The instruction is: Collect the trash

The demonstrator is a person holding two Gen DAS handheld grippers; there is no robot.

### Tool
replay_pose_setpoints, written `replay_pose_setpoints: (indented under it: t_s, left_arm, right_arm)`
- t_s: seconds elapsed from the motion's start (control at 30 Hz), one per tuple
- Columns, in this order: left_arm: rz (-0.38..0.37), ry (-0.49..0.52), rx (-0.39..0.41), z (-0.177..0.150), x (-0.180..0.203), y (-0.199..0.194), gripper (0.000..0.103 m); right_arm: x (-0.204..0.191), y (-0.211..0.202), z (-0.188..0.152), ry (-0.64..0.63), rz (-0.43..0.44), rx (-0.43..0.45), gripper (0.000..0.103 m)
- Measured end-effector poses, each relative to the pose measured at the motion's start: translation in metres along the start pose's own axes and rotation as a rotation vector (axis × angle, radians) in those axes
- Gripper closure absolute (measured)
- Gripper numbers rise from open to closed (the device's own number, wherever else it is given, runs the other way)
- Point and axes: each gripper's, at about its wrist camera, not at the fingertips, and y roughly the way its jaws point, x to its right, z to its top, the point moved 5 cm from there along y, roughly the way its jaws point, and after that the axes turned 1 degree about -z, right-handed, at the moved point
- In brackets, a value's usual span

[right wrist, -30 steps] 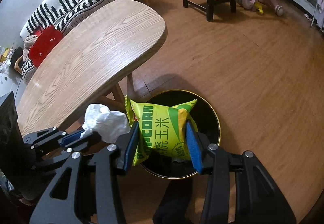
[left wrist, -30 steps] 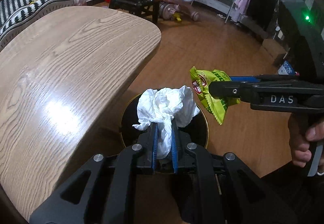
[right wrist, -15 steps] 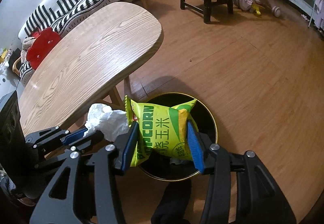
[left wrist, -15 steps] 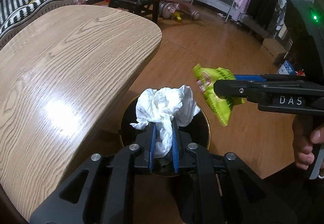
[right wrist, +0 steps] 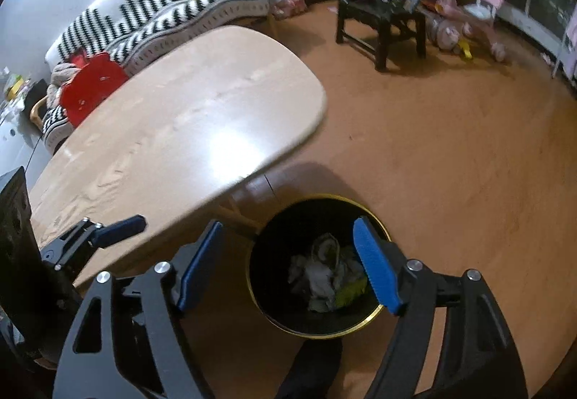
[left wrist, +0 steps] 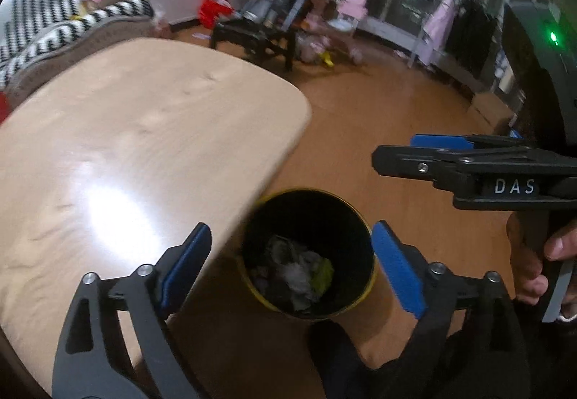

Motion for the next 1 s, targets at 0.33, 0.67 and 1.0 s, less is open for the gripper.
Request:
replay_pose_setpoints:
  t_s: [0.33, 0.67, 1.0]
  left_arm:
    - [0.358, -0.196, 0.078, -0.025, -0.135, -0.126, 0.009]
    - [0.631, -0.394, 0.125, -0.087, -0.242, -0.241, 0.009]
    - [0.763, -0.562, 0.132, -0.144, -0.309, -0.301, 0.009]
  right_arm:
    - [-0.143, -0.010, 0.031, -0.196, 0.109, 0.084, 0.016]
    - [-0.314, 0.002, 0.023, -0.406, 0.244, 0.135, 0.014]
    - [-0.412, 0.023, 0.008, -0.496, 0.311, 0.124, 0.014]
